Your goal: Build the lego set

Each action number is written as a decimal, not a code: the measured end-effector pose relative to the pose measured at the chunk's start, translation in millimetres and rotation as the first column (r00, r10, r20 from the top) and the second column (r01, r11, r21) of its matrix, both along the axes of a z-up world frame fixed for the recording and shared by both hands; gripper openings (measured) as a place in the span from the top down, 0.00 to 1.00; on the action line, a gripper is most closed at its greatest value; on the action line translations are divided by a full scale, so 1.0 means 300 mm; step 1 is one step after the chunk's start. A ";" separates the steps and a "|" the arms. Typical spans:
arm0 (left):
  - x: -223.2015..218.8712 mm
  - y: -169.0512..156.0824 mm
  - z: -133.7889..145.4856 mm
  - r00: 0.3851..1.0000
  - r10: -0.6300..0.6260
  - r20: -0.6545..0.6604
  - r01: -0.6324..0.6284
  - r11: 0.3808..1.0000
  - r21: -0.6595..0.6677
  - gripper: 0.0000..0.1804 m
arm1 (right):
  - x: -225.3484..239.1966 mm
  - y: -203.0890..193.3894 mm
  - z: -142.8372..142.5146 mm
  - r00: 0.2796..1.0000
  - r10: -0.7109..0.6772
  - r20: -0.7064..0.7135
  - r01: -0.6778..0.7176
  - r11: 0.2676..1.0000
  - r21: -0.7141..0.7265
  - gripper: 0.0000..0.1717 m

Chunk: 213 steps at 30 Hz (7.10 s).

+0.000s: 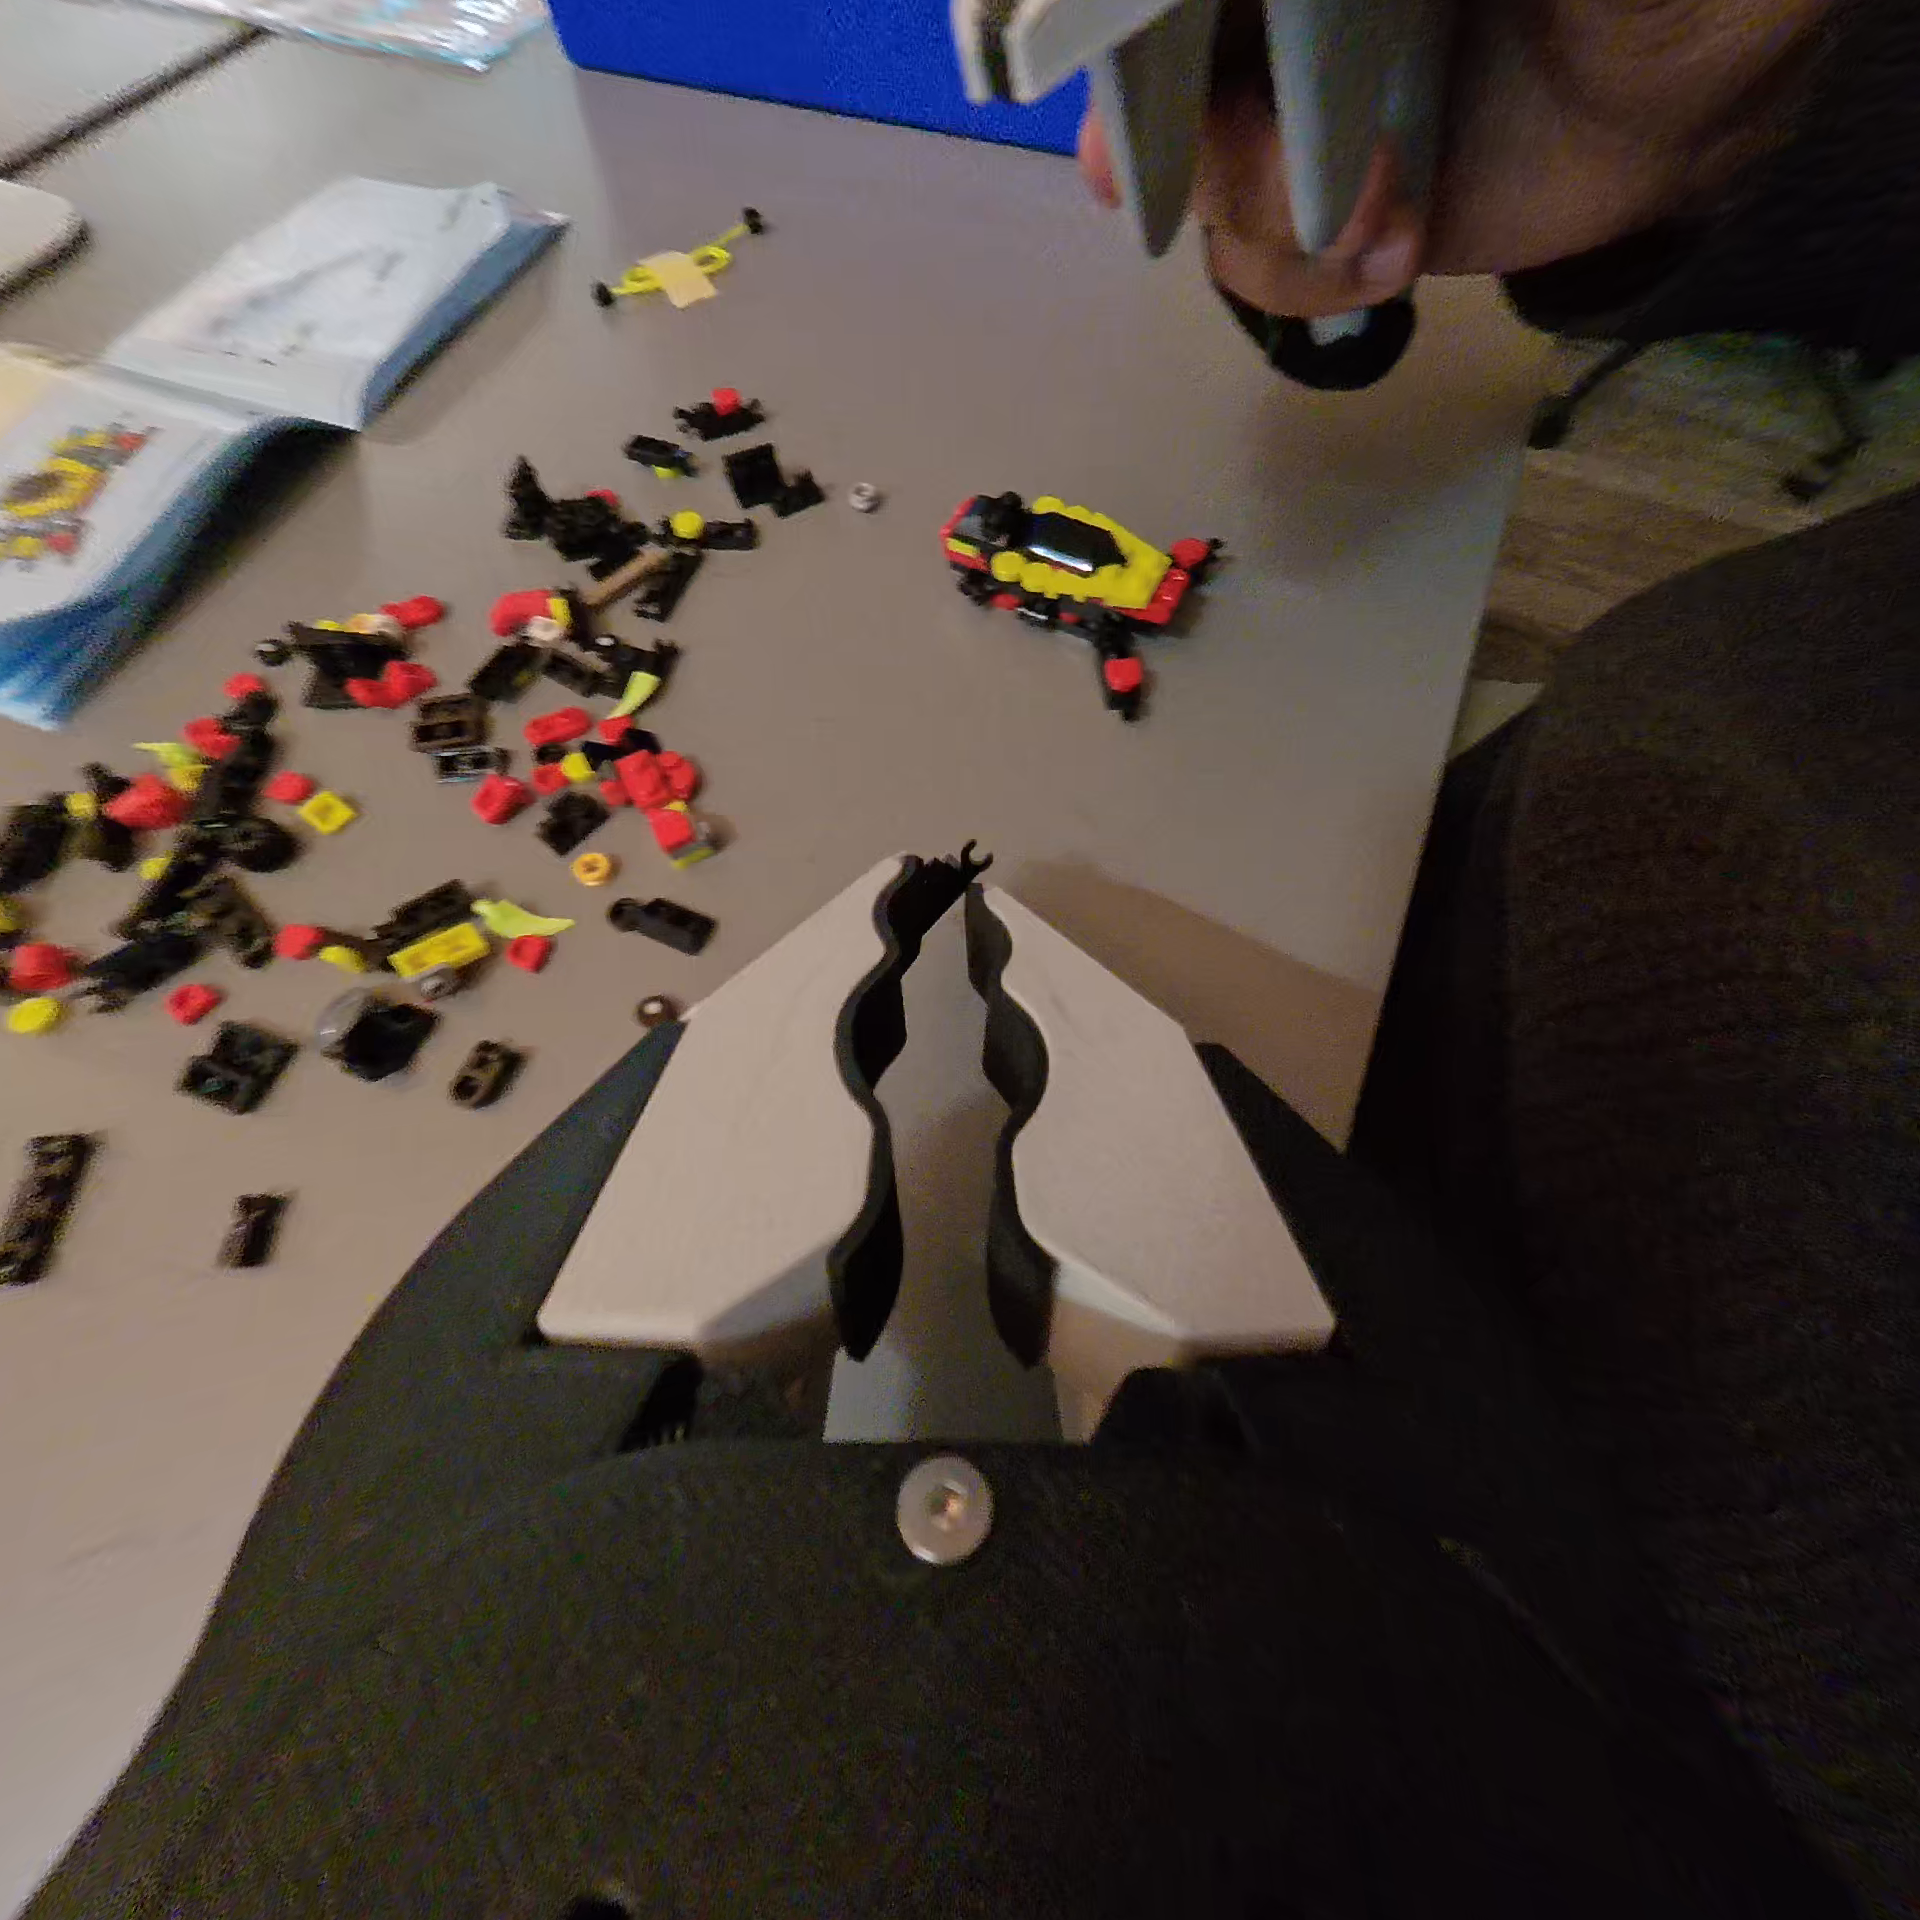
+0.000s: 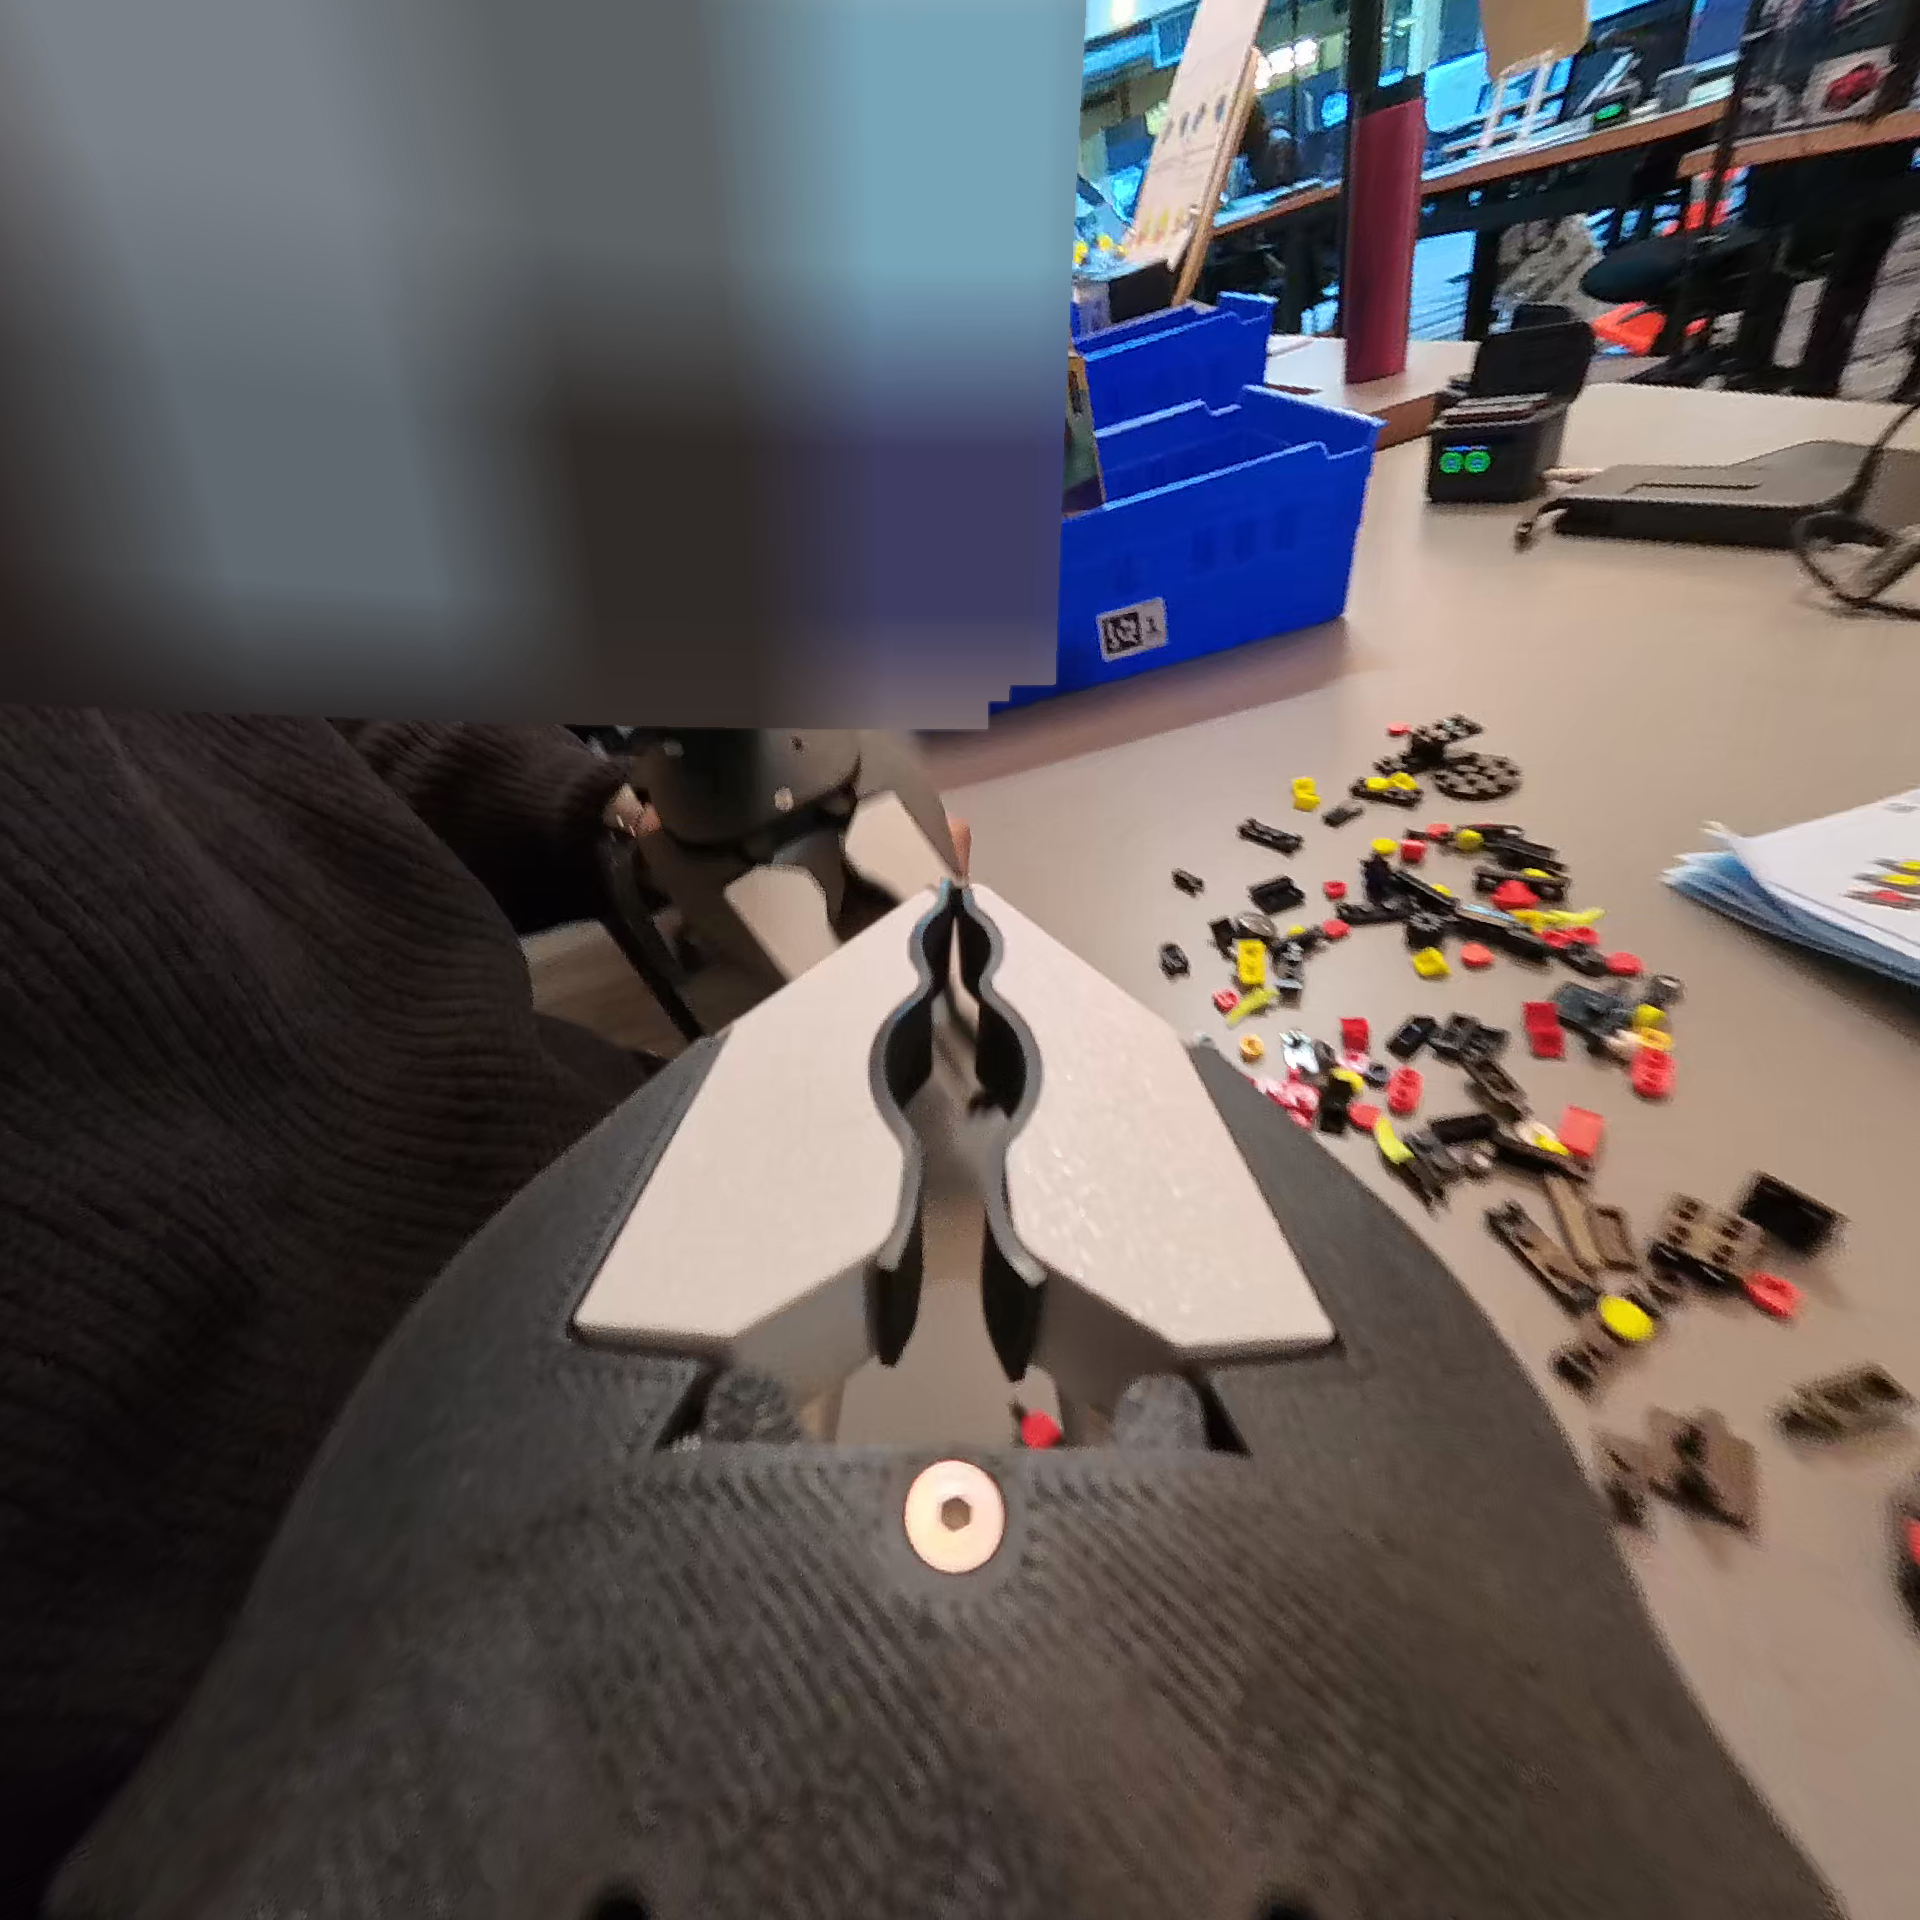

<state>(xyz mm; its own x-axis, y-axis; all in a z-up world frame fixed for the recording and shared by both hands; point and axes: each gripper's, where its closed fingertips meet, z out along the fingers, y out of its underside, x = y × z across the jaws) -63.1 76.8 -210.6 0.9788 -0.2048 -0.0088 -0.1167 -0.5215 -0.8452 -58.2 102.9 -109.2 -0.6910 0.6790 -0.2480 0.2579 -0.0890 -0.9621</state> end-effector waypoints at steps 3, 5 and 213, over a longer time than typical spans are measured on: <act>-0.038 -0.004 0.003 0.997 0.041 -0.059 -0.040 0.999 0.018 0.97 | 0.017 0.009 -0.021 1.000 -0.011 0.012 0.010 0.999 0.047 1.00; -0.035 -0.016 -0.020 0.999 0.032 -0.042 -0.033 0.999 -0.033 0.97 | 0.027 0.009 -0.025 1.000 -0.009 0.017 0.008 0.999 0.053 1.00; -0.098 0.008 -0.007 0.813 0.197 0.547 -0.147 0.980 -0.135 0.90 | -0.040 0.336 -0.139 0.922 -0.314 0.228 0.345 0.932 -0.109 0.77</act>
<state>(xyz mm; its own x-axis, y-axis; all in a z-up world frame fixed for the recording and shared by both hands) -92.5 79.2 -212.8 0.8310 -0.0079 0.5562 0.4574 -0.5593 -0.6914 -70.3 203.6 -151.0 -0.3583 0.8057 -0.4716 0.3783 -0.3365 -0.8624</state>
